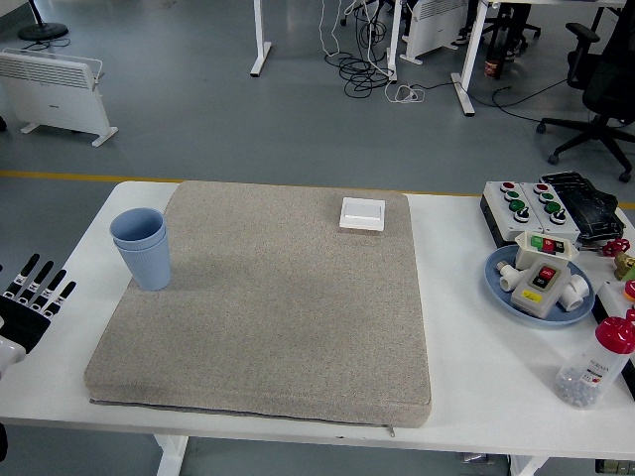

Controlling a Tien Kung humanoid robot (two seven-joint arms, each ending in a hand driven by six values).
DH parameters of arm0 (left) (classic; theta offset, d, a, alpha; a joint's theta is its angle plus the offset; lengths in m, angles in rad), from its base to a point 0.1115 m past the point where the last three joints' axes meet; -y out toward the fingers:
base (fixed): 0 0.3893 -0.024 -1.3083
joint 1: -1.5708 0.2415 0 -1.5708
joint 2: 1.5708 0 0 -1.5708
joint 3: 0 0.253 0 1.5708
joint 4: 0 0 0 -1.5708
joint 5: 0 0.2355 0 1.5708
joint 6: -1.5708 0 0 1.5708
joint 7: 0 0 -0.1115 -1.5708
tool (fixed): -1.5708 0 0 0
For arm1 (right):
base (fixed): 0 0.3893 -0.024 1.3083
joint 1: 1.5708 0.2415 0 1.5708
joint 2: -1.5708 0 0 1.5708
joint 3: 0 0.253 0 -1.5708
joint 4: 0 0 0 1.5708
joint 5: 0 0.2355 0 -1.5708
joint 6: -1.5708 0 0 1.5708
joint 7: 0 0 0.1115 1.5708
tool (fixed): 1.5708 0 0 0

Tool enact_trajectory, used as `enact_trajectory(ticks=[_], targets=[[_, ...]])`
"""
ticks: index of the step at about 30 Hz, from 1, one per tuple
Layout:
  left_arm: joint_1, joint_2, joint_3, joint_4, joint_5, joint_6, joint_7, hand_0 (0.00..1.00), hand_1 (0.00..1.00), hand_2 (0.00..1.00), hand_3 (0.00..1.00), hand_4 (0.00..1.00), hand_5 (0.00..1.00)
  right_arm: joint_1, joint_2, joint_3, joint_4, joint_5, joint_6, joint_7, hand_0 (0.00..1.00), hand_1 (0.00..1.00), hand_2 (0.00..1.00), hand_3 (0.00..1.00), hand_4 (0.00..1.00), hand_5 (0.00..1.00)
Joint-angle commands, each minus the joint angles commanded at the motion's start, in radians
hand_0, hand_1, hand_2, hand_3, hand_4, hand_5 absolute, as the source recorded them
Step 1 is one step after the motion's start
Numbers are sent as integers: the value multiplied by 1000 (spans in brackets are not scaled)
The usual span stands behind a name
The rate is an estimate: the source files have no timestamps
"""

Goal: Push cup pick cup insert cup

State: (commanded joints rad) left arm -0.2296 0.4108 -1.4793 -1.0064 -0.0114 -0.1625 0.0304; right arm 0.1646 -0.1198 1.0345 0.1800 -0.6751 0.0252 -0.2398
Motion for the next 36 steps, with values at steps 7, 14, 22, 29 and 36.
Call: enact_trajectory(ticks=[7,14,22,29,36], targets=[[11,0,-5,-2,1,0,0,849,848,891,782,497,998,-5,1,1,0,-4,0,-1,779,720,725,629,302,572],[13,1,-9,-3,1,0,0,848,848,891,782,498,998,-7,1,-1,0,-1,-1,0,779,719,724,628,302,571],[13,2,-11,-4,1,-2,0,848,848,890,782,500,998,-6,0,-1,0,-1,-1,-1,779,719,723,629,301,569],[11,1,-14,-4,2,-2,-1,849,848,891,781,502,998,-4,0,-1,0,0,-1,0,779,720,724,628,301,567],[-1,8,-1,-2,-1,0,-4,850,848,891,782,502,998,0,0,0,0,3,-2,2,779,719,725,628,301,568]])
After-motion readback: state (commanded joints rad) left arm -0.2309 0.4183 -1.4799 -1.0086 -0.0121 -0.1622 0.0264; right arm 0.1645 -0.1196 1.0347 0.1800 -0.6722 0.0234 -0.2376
